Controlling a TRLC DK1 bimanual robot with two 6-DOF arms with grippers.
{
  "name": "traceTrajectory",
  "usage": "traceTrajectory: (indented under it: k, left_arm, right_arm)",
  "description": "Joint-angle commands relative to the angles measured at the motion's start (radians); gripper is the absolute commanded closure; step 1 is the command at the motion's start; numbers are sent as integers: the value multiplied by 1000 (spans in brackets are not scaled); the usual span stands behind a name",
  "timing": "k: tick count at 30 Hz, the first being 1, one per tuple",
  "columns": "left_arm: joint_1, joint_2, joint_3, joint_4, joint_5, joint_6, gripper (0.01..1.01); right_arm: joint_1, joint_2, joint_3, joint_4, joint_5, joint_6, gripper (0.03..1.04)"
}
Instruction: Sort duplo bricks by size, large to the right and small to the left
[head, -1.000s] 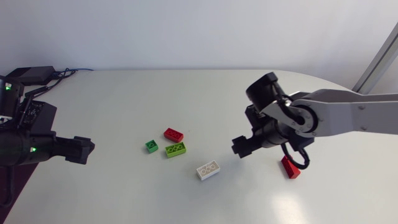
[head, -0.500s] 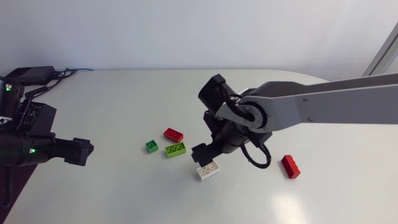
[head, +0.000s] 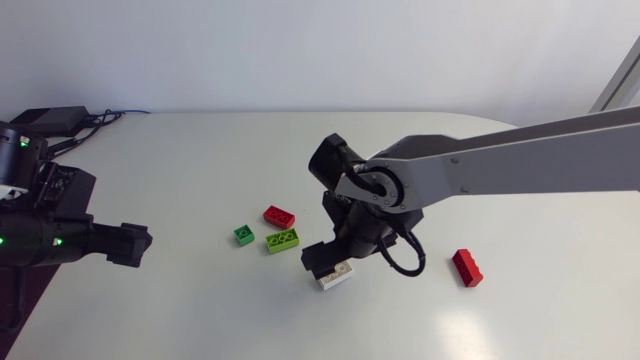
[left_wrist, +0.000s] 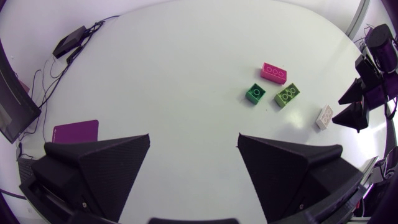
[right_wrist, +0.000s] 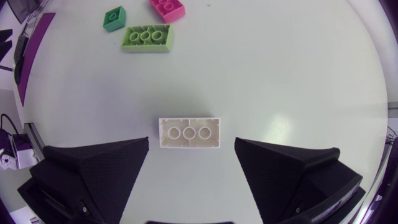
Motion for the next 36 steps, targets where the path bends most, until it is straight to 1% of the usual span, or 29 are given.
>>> traceTrajectory:
  k: [1,10,18,32,33,35,36]
  left_arm:
    - [-6,14,-18,13,-6,-6,44]
    - [-13,11,-24,13,-6,-6,44]
    - [-23,5,-27,13,-6,-7,44]
    - [-29,-6,-34,13,-6,-7,44]
    - [-31,-6,-34,11,-6,-6,44]
    - [-42,-12,-38,10,-6,-6,44]
    - [-45,-17,-39,10,-6,-7,44]
  right_arm:
    - [11,38,11,-21,-14,9,70]
    - [16,113,34,-20,-16,-17,70]
    - [24,152,74,-21,-14,-23,70]
    - [27,161,59,-44,15,-23,75]
    - [27,161,59,-47,15,-26,98]
    - [27,159,54,-53,13,-29,107]
    - [27,161,50,-53,13,-31,148]
